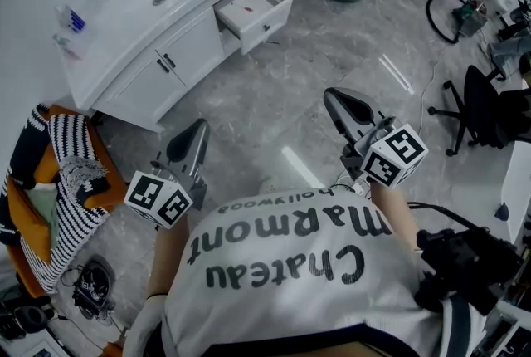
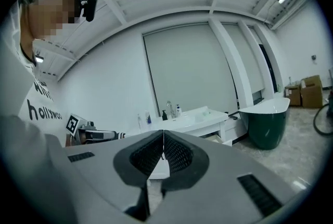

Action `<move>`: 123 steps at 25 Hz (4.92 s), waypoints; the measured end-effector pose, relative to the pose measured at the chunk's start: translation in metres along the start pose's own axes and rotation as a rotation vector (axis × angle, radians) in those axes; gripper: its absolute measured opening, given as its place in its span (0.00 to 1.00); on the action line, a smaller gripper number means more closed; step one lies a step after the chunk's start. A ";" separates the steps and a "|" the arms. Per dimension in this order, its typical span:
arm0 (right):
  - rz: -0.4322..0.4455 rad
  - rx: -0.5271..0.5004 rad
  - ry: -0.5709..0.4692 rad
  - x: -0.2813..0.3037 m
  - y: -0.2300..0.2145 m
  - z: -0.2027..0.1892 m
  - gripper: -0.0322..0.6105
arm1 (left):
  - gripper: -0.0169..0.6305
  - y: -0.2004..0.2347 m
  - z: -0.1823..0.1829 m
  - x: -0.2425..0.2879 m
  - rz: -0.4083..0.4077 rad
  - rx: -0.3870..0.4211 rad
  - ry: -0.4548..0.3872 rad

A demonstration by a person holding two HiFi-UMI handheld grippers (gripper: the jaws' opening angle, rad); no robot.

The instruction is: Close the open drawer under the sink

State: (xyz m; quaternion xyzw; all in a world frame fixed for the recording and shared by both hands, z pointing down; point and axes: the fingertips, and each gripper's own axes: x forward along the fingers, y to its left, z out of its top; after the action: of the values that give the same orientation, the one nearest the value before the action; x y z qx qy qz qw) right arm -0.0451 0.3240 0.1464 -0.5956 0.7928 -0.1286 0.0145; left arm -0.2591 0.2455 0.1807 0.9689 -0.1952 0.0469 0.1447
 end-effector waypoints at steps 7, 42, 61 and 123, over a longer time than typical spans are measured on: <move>0.045 -0.002 0.022 0.028 -0.003 -0.003 0.07 | 0.04 0.009 0.001 0.001 0.035 0.026 0.014; 0.036 0.137 0.036 0.092 -0.083 -0.005 0.07 | 0.04 0.049 0.012 0.076 0.072 -0.097 0.004; 0.099 0.167 0.058 0.196 -0.220 0.029 0.07 | 0.04 0.124 0.062 0.205 0.197 -0.127 -0.048; 0.196 0.145 0.366 0.290 -0.311 -0.118 0.07 | 0.04 0.186 -0.027 0.330 0.248 -0.215 0.258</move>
State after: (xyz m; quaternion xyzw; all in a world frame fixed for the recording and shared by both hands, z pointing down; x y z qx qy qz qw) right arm 0.1429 -0.0089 0.3675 -0.4798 0.8250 -0.2892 -0.0747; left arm -0.0294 -0.0305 0.3038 0.9024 -0.2968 0.1671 0.2640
